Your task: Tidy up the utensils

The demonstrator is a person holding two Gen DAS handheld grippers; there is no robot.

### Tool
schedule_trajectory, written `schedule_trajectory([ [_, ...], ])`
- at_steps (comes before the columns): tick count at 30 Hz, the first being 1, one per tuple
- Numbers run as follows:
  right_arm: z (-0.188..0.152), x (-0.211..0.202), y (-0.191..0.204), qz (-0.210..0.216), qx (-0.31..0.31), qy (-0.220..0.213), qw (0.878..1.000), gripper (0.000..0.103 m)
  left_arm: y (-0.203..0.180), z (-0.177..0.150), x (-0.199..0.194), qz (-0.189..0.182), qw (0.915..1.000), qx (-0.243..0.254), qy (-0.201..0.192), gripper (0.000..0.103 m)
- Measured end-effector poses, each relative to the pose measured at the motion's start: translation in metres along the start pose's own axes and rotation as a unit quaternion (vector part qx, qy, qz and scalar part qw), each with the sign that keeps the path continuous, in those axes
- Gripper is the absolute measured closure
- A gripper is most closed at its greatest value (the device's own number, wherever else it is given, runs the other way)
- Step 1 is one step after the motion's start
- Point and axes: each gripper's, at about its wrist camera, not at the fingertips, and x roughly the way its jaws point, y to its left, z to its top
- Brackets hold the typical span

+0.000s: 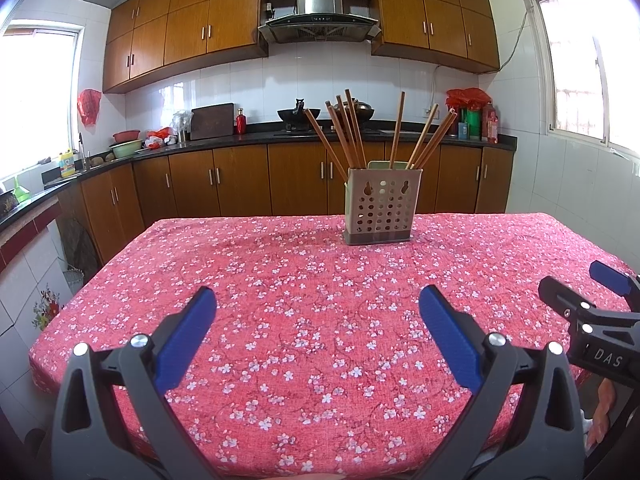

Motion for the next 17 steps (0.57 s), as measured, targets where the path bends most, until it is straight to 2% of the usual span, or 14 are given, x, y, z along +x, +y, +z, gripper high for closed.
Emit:
schedule_trajectory([
  [17, 0.0001, -0.0001, 0.0000, 0.000, 0.001, 0.001, 1.000, 0.002, -0.0006, -0.0032, 0.0022, 0.000, 1.0000, -0.004, 0.005, 0.004],
])
